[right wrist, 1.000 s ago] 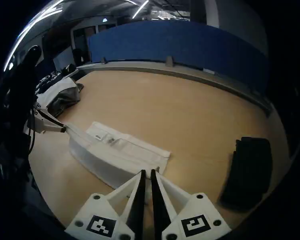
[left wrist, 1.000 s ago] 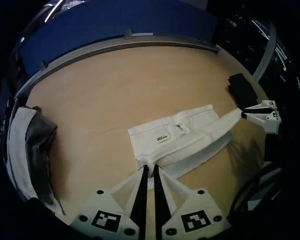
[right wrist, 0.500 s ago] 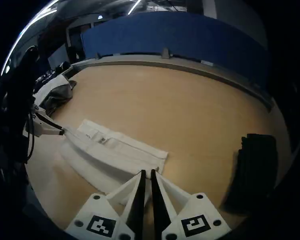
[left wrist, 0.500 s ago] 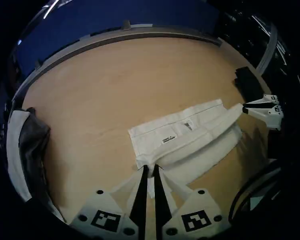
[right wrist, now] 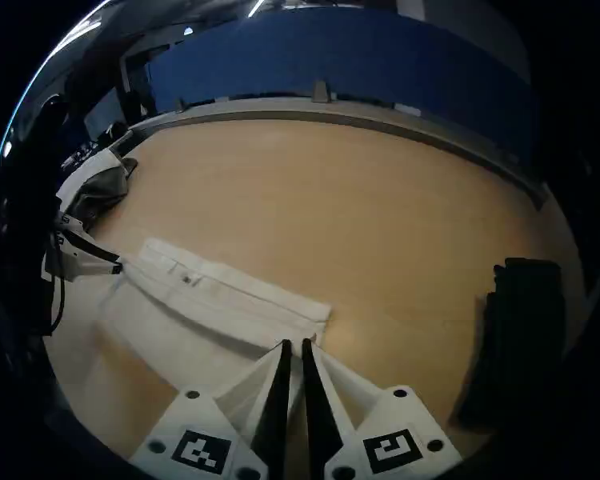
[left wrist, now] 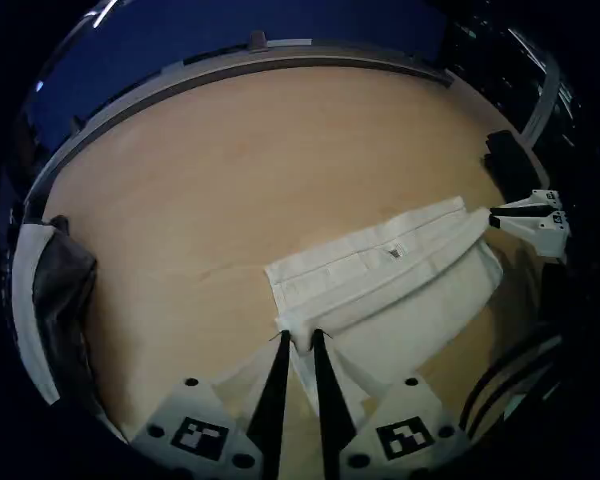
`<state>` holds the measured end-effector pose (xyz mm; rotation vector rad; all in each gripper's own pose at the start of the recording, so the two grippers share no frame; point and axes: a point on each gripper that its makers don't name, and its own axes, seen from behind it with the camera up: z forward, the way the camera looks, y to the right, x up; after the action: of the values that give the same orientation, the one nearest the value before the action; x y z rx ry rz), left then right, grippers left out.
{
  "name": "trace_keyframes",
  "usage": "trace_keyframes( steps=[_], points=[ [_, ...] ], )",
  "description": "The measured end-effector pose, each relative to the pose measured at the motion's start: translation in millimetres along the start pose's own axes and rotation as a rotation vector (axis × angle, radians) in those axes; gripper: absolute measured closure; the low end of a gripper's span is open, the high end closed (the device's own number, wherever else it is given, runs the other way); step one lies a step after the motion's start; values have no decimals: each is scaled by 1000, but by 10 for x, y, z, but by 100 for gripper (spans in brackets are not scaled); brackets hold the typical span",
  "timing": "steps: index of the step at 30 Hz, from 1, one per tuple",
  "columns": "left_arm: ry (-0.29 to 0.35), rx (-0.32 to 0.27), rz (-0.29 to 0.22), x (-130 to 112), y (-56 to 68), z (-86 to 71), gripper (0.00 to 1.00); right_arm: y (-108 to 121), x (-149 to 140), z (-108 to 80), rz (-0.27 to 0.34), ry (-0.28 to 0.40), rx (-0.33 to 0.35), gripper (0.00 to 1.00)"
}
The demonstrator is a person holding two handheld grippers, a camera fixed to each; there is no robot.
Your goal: Fold towel
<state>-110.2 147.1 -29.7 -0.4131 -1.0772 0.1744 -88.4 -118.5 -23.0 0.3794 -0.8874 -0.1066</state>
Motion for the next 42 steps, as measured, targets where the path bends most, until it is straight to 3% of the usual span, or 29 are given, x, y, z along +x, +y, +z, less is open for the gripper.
trace_keyframes(
  steps=[4,11,17,19,23,31,35,42],
  points=[
    [0,2,-11,29,-24,29,68,31,-14,56,-2,-10,-15,81],
    [7,22,-19,87,-109,70,57,60,-16,128,-11,-17,-28,61],
    [26,60,1,182,-225,96,32,170,62,173,-18,2,-70,43],
    [35,72,6,219,-253,92,15,206,102,185,-18,15,-84,38],
    [48,87,6,277,-288,79,8,258,167,209,-20,32,-106,29],
    [70,106,-3,352,-374,14,6,334,241,223,-28,45,-137,20],
    [80,121,10,373,-428,-47,6,384,264,210,-20,52,-153,9],
    [92,121,-6,342,-417,-176,6,311,277,132,-13,68,-128,3]
  ],
)
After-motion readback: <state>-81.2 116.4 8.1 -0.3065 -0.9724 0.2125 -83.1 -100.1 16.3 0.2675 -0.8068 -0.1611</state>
